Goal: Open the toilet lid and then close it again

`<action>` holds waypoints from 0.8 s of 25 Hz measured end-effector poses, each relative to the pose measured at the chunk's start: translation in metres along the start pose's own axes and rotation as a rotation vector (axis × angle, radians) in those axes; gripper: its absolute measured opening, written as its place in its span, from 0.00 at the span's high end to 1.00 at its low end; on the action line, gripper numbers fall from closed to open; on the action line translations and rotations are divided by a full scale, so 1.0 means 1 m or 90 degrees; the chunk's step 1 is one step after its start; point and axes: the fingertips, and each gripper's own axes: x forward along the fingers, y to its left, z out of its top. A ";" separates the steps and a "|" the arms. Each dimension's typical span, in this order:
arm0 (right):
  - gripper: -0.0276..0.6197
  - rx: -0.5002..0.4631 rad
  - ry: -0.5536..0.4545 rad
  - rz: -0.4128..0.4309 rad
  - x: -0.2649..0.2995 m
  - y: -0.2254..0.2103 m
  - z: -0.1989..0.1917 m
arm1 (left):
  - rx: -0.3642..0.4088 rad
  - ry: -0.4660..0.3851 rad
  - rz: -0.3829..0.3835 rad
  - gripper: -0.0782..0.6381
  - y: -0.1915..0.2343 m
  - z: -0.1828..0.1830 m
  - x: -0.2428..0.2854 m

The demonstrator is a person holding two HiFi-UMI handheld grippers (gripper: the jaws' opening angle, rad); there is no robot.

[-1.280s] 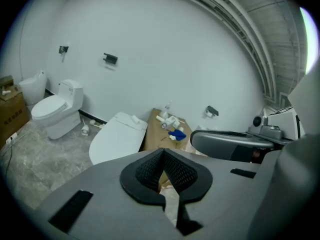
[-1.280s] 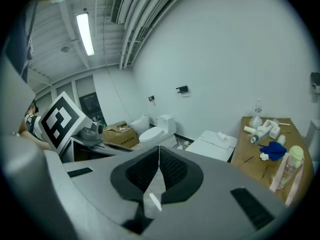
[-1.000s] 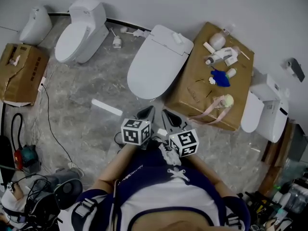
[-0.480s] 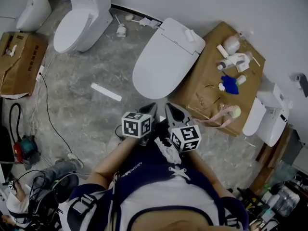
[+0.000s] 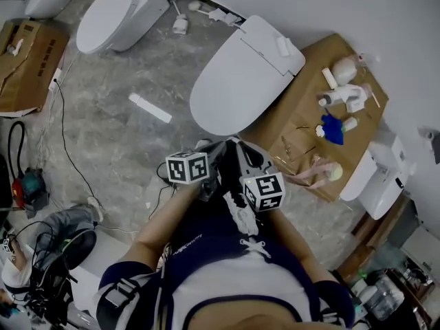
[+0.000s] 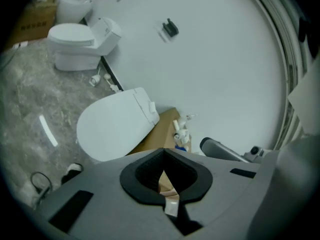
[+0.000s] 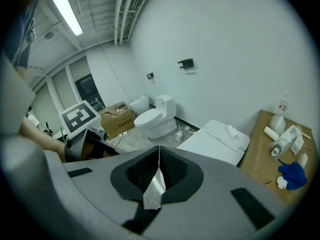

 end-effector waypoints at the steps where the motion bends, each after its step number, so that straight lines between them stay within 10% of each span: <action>1: 0.94 -0.005 0.007 0.008 0.004 -0.003 -0.001 | -0.030 -0.017 -0.023 0.88 0.000 0.003 0.005; 20: 0.94 -0.009 0.081 0.045 0.110 -0.048 -0.063 | -0.226 -0.069 0.004 0.88 0.132 -0.032 0.072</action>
